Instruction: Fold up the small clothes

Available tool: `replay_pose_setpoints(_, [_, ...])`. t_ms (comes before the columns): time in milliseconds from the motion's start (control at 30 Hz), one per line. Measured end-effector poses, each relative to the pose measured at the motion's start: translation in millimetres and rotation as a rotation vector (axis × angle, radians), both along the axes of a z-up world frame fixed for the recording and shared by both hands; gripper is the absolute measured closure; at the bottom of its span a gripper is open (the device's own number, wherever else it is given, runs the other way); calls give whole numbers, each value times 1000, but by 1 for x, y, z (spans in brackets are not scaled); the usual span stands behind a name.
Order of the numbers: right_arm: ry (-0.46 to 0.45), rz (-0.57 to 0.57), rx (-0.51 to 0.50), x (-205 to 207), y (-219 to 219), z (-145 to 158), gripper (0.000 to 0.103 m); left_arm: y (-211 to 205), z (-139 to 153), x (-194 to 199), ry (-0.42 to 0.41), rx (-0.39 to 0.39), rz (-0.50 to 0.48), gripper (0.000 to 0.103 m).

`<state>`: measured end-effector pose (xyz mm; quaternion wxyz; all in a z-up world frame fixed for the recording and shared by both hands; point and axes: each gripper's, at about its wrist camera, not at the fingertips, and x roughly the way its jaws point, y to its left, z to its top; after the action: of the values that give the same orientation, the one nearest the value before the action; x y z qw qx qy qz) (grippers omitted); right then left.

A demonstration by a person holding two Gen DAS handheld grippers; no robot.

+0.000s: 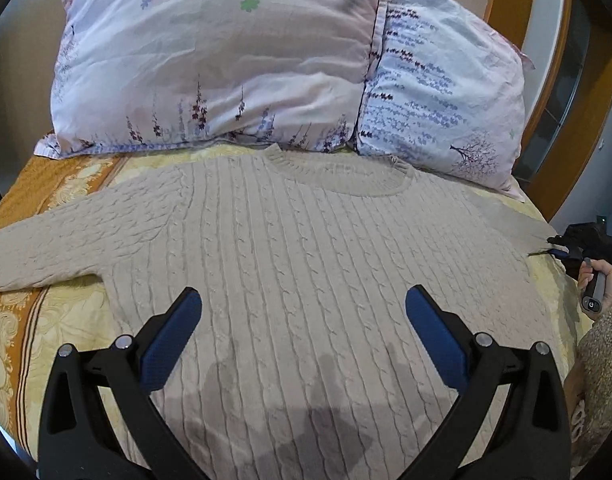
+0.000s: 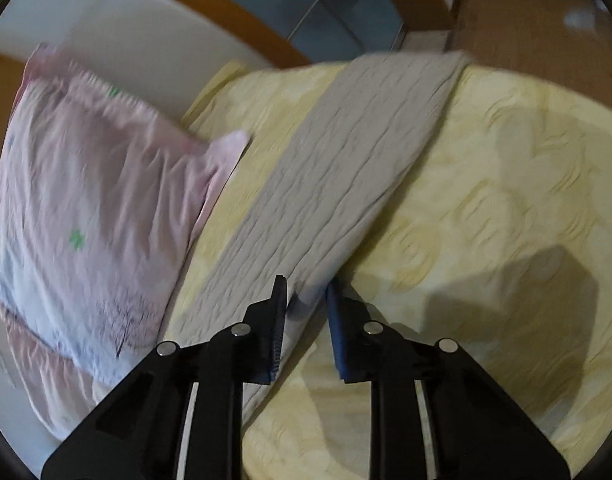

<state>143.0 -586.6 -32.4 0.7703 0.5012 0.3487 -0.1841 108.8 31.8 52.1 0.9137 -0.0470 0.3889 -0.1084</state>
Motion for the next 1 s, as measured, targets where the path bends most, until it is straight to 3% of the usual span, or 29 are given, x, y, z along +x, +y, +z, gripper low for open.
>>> replay_pose_setpoints(233, [22,-7,-99,4,-3,2,92,7,-11,18,63,-71,-18,2])
replay_pose_setpoints(367, [-3,36,-249,12,17,26,93,14,-13,27,91,-124,-26,2])
replay_pose_setpoints(533, [-138,185,-336,21,70,70,93,24,-6,37,85,-188,-32,2])
replay_pose_setpoints(667, [-254,431,-328,31,156,94,93,34,-5,48,97,-299,-29,2])
replay_pose_setpoints(767, [-273,629,-285,45,223,85,93,38,-7,56,121,-382,-26,3])
replay_pose_setpoints(867, [-210,794,-233,61,282,54,93,38,-13,62,145,-413,-15,11])
replay_pose_setpoints(1000, [-109,866,-178,71,315,17,93,38,-23,66,187,-439,-8,17])
